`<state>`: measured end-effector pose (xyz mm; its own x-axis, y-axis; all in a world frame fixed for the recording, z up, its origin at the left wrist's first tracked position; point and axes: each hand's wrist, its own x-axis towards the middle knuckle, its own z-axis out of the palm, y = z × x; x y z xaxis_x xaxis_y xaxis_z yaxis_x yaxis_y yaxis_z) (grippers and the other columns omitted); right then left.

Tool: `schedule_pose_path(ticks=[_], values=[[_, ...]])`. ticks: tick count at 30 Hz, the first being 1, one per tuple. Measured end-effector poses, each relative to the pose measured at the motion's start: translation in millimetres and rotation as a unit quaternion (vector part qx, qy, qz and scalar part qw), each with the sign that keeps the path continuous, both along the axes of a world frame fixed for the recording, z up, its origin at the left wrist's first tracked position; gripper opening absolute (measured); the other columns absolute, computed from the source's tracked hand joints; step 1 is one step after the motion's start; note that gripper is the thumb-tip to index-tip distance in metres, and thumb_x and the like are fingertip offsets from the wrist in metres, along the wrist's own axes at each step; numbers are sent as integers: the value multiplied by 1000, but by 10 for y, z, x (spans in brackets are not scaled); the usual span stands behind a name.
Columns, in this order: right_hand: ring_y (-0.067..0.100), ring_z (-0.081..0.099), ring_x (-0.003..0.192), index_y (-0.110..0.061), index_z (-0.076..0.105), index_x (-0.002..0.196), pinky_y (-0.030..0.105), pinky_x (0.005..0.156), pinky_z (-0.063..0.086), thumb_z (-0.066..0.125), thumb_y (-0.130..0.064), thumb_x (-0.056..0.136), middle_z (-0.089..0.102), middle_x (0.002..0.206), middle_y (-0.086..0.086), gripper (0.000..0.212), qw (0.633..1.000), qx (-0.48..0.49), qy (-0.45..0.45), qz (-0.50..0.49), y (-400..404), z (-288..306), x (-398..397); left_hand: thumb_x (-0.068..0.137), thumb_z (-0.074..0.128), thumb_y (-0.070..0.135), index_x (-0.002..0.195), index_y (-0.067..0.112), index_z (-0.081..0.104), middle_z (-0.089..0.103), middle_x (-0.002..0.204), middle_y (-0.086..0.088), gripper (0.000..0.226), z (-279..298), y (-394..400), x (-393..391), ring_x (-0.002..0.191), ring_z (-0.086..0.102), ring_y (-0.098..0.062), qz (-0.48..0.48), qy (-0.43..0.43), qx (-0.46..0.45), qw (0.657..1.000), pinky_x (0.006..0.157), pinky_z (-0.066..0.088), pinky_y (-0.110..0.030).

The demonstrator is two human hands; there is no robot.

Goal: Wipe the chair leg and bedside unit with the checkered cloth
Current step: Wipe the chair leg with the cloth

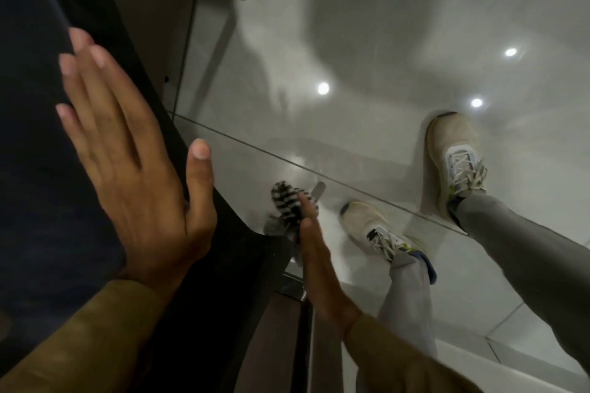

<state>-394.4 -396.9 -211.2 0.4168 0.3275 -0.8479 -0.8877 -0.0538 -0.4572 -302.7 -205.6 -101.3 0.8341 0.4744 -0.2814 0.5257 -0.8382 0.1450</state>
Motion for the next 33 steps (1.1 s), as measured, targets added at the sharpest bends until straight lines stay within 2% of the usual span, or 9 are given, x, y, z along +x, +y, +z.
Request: schedule_pose_path(ticks=[3, 7, 12, 14, 17, 22, 26, 30, 33], values=[[30, 36, 162, -17, 29, 168, 47, 135, 28, 31, -30, 117, 36, 174, 13, 52, 994, -62, 84, 6, 12, -505, 281, 109, 27, 34, 163, -21, 13, 11, 175, -42, 79, 42, -63, 61, 168, 10, -55, -6, -34, -12, 999, 137, 11, -69], [18, 30, 164, -27, 32, 167, 25, 124, 43, 38, -44, 113, 32, 176, -3, 57, 994, -49, 102, 0, 45, -511, 239, 107, 27, 33, 164, -21, 13, 11, 176, -41, 79, 41, -69, 92, 168, 9, -55, -17, -58, 4, 998, 140, 6, -65], [-11, 13, 163, -63, 37, 155, 26, 132, 11, 38, -82, 96, 27, 170, -38, 61, 999, -2, -10, 32, -23, 180, -101, 108, 27, 34, 164, -21, 14, 12, 176, -41, 79, 8, -71, 92, 168, 10, -55, -15, -68, 5, 998, 140, 6, -65], [-6, 13, 165, -57, 34, 160, 27, 133, 14, 37, -78, 100, 26, 174, -31, 63, 999, 1, -25, 28, -10, 97, -96, 108, 27, 35, 164, -20, 14, 13, 176, -40, 79, 1, -75, 82, 168, 10, -55, -15, -74, 8, 997, 140, 6, -64], [18, 26, 165, -32, 27, 168, 18, 123, 40, 35, -54, 111, 27, 178, -6, 61, 999, -27, 30, 5, -5, -440, 42, 108, 28, 35, 164, -19, 14, 13, 176, -40, 79, -11, -72, 85, 168, 10, -54, -19, -85, 14, 996, 140, 4, -60], [31, 31, 164, -24, 31, 168, 52, 136, 24, 32, -45, 115, 33, 176, 7, 57, 992, -68, 97, 35, 83, -916, 324, 107, 30, 33, 165, -17, 14, 13, 177, -38, 78, -27, -49, 59, 169, 9, -52, -22, -95, 7, 995, 140, 2, -53], [18, 51, 142, -37, 42, 162, 31, 115, 38, 41, -65, 100, 40, 173, 10, 68, 996, -32, 75, 28, -34, -308, 95, 107, 31, 33, 166, -14, 15, 15, 178, -35, 77, -26, -59, 50, 169, 11, -49, -18, -105, 10, 994, 141, 5, -57], [6, 40, 159, -43, 53, 152, 38, 134, 28, 55, -83, 84, 48, 168, -14, 80, 999, -20, 42, -4, -79, 172, -155, 107, 32, 34, 169, -8, 12, 13, 180, -30, 77, -35, -44, 57, 171, 9, -44, -27, -102, 16, 994, 142, 6, -57], [-16, 50, 143, -62, 47, 147, 7, 114, 44, 40, -71, 102, 52, 157, -34, 47, 998, -49, 50, -2, -15, -118, -121, 108, 31, 36, 169, -6, 12, 13, 181, -28, 77, -68, -14, 36, 171, 9, -43, -35, -103, 23, 994, 142, 5, -55]])
